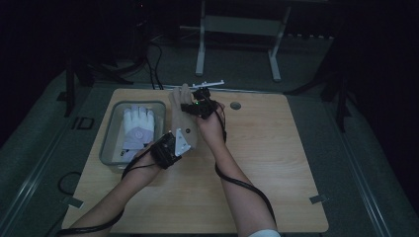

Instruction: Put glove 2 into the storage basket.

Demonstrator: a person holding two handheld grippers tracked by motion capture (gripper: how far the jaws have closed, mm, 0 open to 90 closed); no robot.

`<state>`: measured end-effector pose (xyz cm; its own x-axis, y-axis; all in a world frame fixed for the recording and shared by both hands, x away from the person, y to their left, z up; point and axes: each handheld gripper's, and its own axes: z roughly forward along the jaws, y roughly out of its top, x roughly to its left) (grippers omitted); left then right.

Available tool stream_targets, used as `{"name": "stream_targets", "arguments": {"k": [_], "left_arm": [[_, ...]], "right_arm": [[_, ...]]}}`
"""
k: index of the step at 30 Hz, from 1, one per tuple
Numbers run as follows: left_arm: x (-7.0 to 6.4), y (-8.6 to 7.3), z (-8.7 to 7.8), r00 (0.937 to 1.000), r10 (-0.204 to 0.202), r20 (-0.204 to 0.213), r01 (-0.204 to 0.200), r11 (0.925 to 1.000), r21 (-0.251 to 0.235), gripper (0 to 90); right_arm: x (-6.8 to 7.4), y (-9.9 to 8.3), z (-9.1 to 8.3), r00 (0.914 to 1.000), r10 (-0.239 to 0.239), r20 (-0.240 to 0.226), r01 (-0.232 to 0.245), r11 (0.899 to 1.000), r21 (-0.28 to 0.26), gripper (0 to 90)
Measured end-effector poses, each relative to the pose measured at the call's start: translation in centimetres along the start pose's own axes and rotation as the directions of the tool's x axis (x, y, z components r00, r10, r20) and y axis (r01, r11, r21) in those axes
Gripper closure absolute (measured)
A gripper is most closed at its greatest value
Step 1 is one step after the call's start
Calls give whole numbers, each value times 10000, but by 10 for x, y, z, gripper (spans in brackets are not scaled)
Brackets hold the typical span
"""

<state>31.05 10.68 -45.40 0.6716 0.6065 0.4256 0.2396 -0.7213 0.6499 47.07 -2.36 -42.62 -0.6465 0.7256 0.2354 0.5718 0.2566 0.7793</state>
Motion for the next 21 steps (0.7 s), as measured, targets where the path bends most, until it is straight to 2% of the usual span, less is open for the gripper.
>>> {"name": "stream_targets", "arguments": {"k": [4,6,8,13,19,21], "left_arm": [[7,-11,-10,9998,32,-203,-28,9998,203,819],[11,-18,-14,9998,-171,-143,175,9995,272,819],[14,-25,-17,9996,-112,-264,124,9990,426,819],[21,-42,-24,9986,-303,-442,331,9975,623,819],[31,-65,-31,9971,-530,-544,581,9935,977,819],[33,-72,-34,9965,-546,-639,615,9919,1110,819]], "right_arm": [[17,7,10,9991,-395,-133,396,9992,16,740],[26,8,16,9978,-646,-177,647,9979,63,740],[34,8,22,9958,-908,-139,910,9958,116,741],[48,11,40,9943,-969,-446,983,9947,292,740],[71,13,65,9877,-1486,-493,1514,9867,597,740],[77,13,73,9873,-1467,-614,1507,9864,657,740]]}}
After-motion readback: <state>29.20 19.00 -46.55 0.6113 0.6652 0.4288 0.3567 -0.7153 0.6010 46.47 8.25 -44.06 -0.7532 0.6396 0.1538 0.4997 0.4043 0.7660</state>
